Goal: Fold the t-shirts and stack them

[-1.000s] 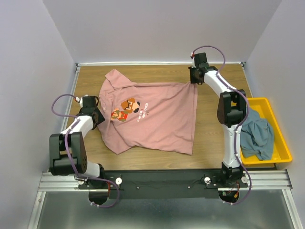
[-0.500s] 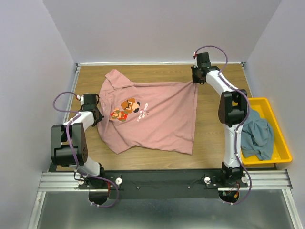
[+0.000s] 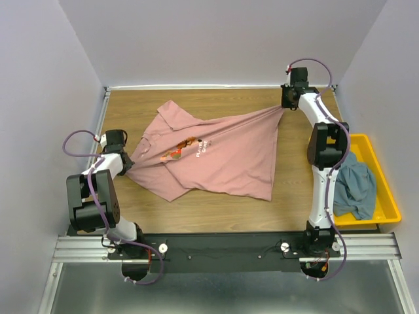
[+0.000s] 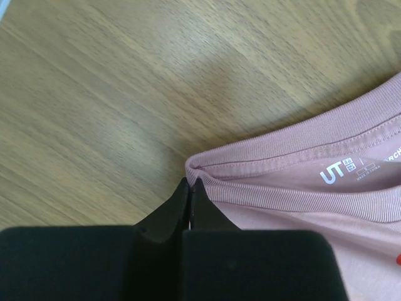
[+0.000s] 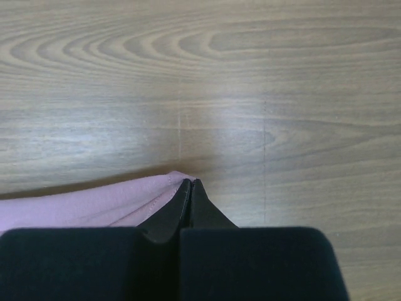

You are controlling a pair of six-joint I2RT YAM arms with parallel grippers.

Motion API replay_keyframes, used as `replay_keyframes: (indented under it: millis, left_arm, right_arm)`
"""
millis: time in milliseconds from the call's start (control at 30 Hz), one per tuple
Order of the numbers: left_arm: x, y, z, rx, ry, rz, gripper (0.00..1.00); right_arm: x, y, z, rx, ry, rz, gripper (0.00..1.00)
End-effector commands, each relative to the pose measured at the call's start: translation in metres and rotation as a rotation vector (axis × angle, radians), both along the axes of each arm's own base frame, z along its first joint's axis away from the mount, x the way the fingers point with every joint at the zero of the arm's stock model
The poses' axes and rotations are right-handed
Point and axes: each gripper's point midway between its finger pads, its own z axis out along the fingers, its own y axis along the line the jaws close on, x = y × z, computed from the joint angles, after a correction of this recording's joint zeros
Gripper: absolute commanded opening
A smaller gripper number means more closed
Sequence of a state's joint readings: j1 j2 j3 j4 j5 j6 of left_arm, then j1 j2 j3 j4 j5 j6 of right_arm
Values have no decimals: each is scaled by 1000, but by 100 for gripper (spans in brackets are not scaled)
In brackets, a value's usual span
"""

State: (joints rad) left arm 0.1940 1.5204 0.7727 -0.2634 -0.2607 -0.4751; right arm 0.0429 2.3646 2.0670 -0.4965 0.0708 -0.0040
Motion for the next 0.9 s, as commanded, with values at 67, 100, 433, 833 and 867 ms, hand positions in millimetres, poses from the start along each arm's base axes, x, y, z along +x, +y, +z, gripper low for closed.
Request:
replay_keyframes:
  millis: [67,100,433,833,867]
  left_arm:
    - [8,-1,9,-9,-31,-34,0]
    - [9,-1,11,-6,-33,-44,0]
    - [71,-12,48,-34,-168,-117,4]
    - [77,-28,111,-5,-354,-156,60]
    - [72,-31,111,-8,-357,-158,65]
  right_arm:
    - [26,-3,32,7,-100,29,1]
    - [34,-3,37,3,-123,33,1]
    - [54,-10,42,37,-176,-95,43]
    - [-139,112,37,367,123,36,50]
    - [-156,118,30,371,152,25,50]
